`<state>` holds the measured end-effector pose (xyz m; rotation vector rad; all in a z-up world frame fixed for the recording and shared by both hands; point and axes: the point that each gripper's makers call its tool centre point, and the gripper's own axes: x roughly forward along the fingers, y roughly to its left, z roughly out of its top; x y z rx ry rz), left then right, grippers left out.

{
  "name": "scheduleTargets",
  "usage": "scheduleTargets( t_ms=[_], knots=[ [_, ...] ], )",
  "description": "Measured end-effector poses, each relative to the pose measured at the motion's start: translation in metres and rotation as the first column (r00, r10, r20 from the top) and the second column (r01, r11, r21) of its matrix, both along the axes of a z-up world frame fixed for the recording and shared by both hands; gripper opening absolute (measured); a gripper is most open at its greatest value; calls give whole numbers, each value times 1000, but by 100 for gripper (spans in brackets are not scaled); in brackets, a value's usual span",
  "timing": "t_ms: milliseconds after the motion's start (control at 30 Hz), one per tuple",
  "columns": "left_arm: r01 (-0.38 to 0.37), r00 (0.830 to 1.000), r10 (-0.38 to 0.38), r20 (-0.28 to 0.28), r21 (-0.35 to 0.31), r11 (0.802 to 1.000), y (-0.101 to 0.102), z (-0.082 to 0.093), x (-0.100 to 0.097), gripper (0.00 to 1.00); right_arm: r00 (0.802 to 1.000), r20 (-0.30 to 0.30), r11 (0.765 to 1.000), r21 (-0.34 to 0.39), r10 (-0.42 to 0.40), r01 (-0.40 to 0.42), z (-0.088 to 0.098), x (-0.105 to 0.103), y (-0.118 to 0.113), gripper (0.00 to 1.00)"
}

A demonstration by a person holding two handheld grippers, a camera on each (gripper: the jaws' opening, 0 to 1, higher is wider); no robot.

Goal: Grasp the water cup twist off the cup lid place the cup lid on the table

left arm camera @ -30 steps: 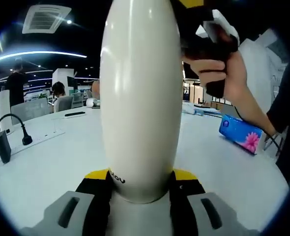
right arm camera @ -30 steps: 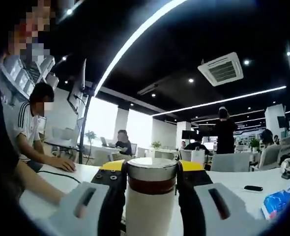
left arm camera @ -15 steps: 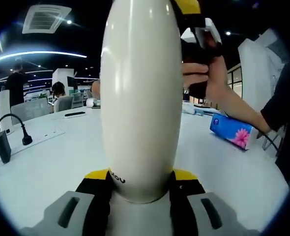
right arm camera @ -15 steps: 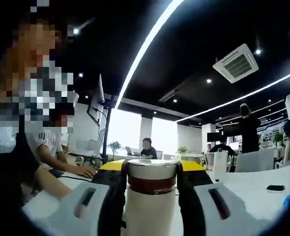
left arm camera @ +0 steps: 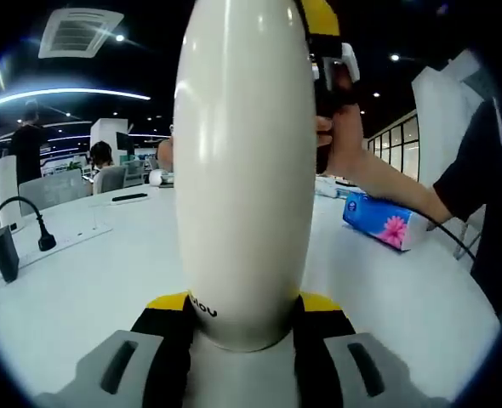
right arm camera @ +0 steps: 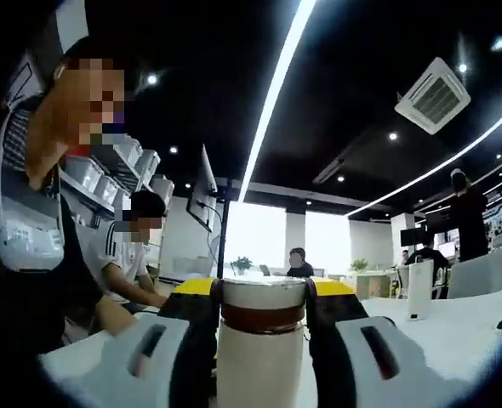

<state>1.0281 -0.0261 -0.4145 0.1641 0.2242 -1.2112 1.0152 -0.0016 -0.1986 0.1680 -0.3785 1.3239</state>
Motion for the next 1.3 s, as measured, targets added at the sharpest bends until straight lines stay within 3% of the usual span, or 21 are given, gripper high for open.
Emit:
scheduleTargets(
  t_ms=[300,433,667,800,967,1300],
  knots=[
    [1,1000,-1,0,-1,1000,-1,-1,2,48,985,-40,984,51,170,-168,1,0,0,43],
    [1,1000,-1,0,-1,1000,-1,-1,3,48,965,-55,964,82,258,-253,0,0,-2,43],
    [2,1000,-2,0,-2,1000,-1,-2,4,48,948,-40,947,75,315,-312,0,-3,-5,43],
    [3,1000,-3,1,-3,1000,-1,-2,4,48,944,-54,944,79,325,-320,-1,-2,-5,44],
    [8,1000,-8,2,-6,1000,-1,-1,3,48,953,-85,956,73,290,-285,-6,4,2,63],
    [8,1000,-8,3,-6,1000,0,0,1,48,980,-96,984,61,172,-167,-5,2,4,63]
  ],
)
